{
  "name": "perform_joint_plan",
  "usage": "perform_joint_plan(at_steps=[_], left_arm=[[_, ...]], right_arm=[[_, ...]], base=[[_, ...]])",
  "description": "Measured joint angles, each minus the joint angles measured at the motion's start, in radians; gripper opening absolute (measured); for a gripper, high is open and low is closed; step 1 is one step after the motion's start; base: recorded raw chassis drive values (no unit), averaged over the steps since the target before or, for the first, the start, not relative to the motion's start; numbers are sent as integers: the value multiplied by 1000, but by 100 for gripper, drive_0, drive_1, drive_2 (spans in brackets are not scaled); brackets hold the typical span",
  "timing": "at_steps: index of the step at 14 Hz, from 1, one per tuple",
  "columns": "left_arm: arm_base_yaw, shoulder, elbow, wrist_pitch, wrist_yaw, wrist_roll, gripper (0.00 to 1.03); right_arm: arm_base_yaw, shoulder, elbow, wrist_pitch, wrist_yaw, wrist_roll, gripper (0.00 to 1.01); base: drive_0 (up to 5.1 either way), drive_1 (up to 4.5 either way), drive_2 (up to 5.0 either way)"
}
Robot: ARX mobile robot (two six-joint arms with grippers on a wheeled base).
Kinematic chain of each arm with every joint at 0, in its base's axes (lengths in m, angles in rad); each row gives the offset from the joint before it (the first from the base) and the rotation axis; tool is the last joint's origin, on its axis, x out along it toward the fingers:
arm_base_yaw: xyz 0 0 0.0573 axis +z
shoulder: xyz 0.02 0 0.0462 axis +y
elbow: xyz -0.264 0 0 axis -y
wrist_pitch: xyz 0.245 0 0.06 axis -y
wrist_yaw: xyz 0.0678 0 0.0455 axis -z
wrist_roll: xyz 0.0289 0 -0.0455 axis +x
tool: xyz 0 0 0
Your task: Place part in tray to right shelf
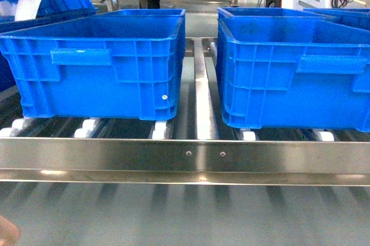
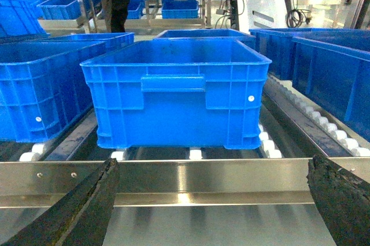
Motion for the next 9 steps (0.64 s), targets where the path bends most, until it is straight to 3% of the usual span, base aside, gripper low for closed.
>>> perform_joint_plan(at_steps=[9], left_arm=[[0,0,0,0,0,0,12]], right_arm=[[0,0,0,0,0,0,98]], base=[[0,0,0]])
